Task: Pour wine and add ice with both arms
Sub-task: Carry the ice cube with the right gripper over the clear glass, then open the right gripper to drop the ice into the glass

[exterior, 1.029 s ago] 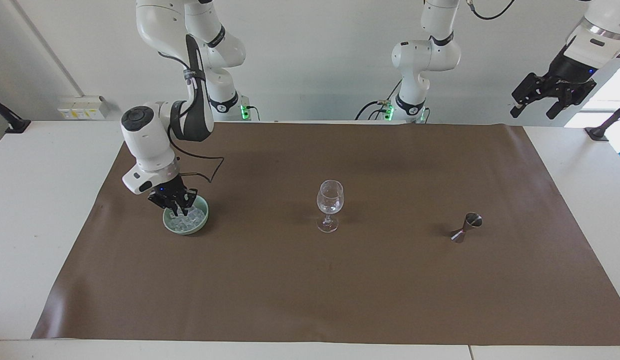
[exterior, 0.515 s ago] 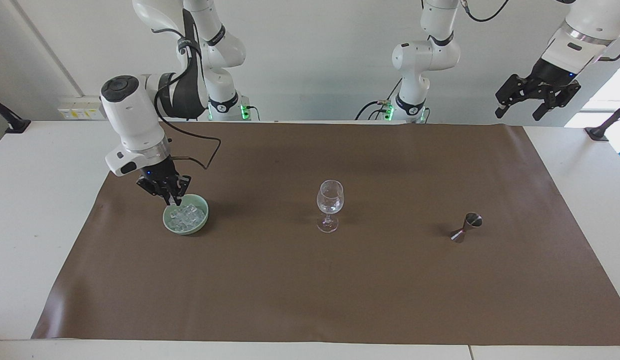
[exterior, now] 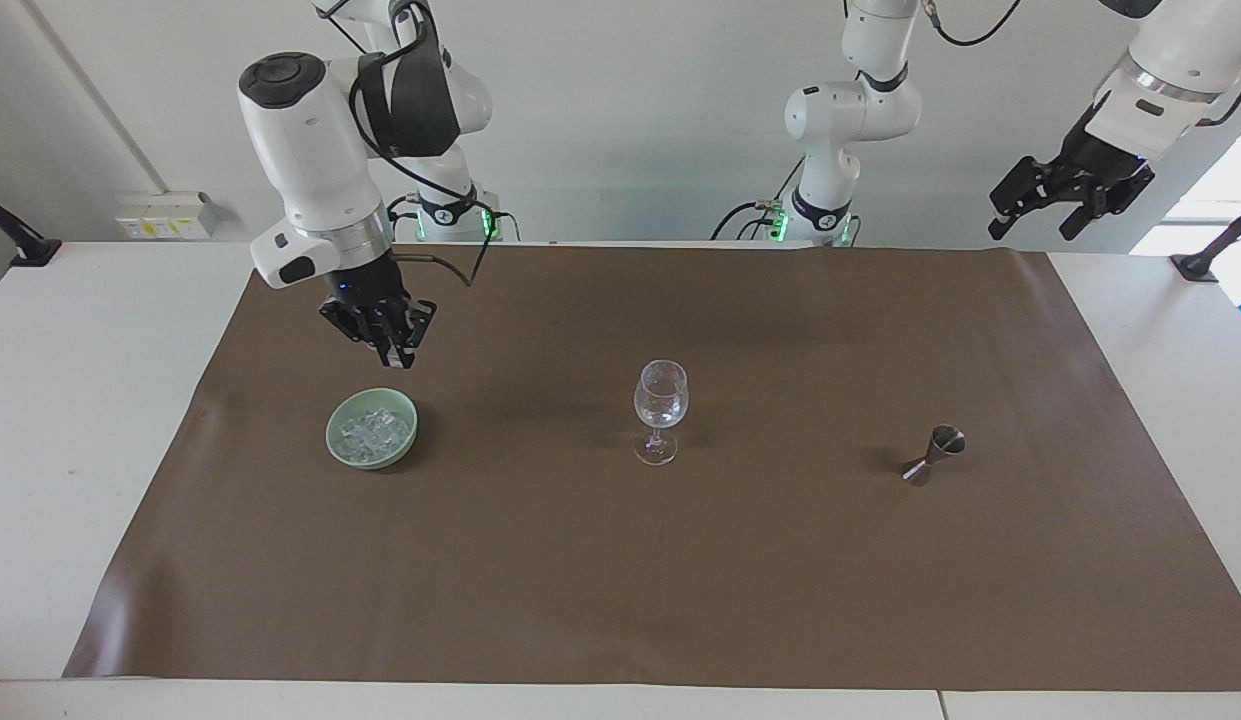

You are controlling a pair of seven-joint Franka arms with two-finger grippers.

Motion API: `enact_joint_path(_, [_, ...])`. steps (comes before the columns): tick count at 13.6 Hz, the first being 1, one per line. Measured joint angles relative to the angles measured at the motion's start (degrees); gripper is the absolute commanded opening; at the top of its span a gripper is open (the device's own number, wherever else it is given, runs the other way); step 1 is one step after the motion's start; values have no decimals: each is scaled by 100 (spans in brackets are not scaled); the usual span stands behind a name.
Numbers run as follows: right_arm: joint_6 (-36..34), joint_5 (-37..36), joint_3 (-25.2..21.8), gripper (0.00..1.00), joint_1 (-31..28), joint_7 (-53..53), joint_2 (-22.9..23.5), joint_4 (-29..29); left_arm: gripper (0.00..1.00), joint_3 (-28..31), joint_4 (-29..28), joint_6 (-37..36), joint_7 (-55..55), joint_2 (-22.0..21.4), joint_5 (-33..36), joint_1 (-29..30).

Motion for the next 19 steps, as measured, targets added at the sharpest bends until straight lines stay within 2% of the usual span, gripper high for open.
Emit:
enact_joint_path(3, [97,0,672,0,40,1072,17,59,100,11,-24,-19,-80,-1,18,22])
enact_joint_path(6, [646,1,1153,0,53,1764,68,63,100,14,-74,-27,-80,-1,44,60])
enact_joint_path(12, [1548,-74,1759,0,200,2842,484,106,100,7,-74,-149,-84,-9,65,60])
enact_joint_path(19, [2191,-645,2013,0,370,3219,1060,281,100,7,-74,-168,-89,-9,66,60])
